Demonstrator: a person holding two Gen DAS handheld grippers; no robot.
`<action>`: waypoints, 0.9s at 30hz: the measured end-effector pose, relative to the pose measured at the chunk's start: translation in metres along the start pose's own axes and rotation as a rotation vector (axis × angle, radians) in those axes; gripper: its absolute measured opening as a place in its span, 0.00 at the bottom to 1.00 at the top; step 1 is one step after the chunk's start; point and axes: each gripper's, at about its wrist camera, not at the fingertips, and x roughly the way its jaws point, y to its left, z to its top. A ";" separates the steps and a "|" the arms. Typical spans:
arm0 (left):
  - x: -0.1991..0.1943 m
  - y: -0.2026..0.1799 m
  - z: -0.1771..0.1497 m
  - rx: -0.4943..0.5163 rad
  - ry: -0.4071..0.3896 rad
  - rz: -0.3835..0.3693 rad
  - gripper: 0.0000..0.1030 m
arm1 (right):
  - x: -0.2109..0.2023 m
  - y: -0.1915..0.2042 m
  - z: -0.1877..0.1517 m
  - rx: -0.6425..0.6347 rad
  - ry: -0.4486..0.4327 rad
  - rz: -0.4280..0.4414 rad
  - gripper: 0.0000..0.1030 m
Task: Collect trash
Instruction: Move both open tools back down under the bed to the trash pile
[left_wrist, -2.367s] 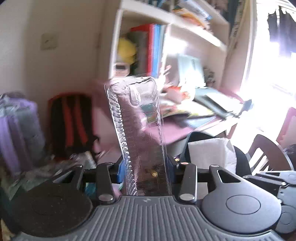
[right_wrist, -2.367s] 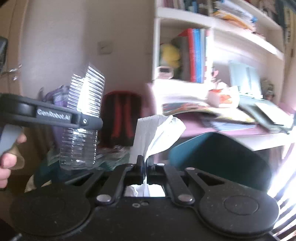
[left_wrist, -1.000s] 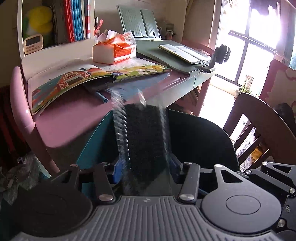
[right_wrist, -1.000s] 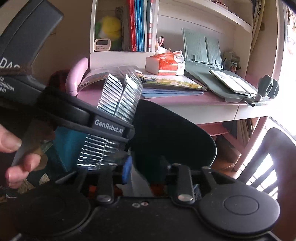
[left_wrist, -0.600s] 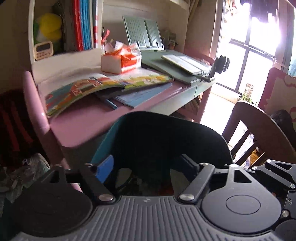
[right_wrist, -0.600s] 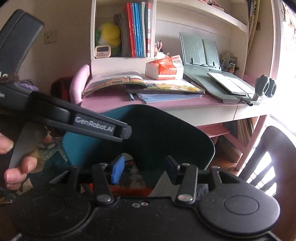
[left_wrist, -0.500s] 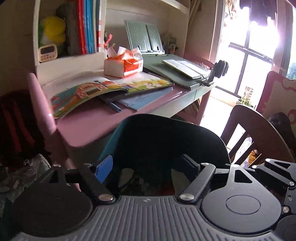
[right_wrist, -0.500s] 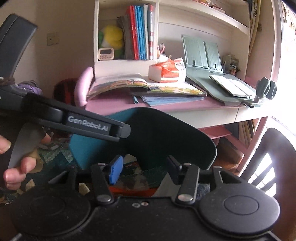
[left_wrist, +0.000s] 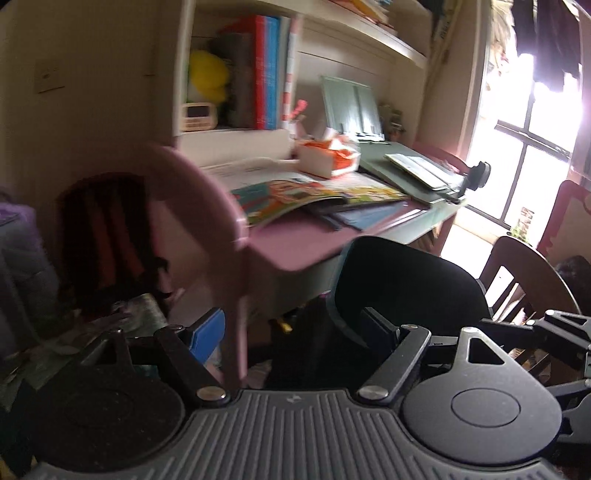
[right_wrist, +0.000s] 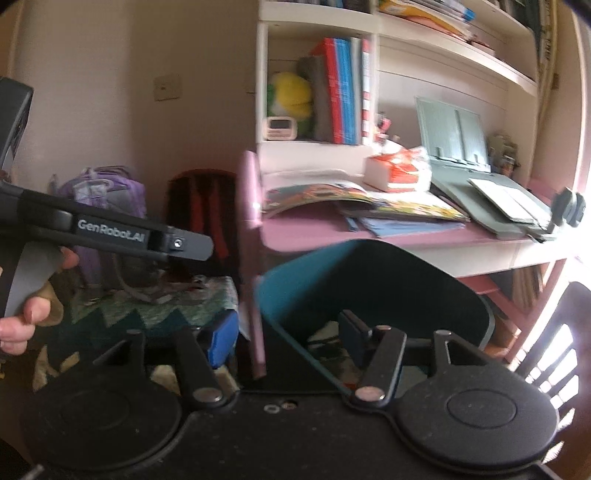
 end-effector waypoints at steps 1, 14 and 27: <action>-0.007 0.009 -0.003 -0.005 -0.002 0.010 0.82 | 0.000 0.008 0.001 -0.010 -0.005 0.011 0.60; -0.076 0.130 -0.061 -0.160 -0.037 0.164 0.96 | 0.046 0.126 0.002 -0.130 0.023 0.247 0.65; -0.101 0.289 -0.164 -0.372 -0.014 0.359 0.98 | 0.140 0.275 -0.041 -0.220 0.149 0.494 0.66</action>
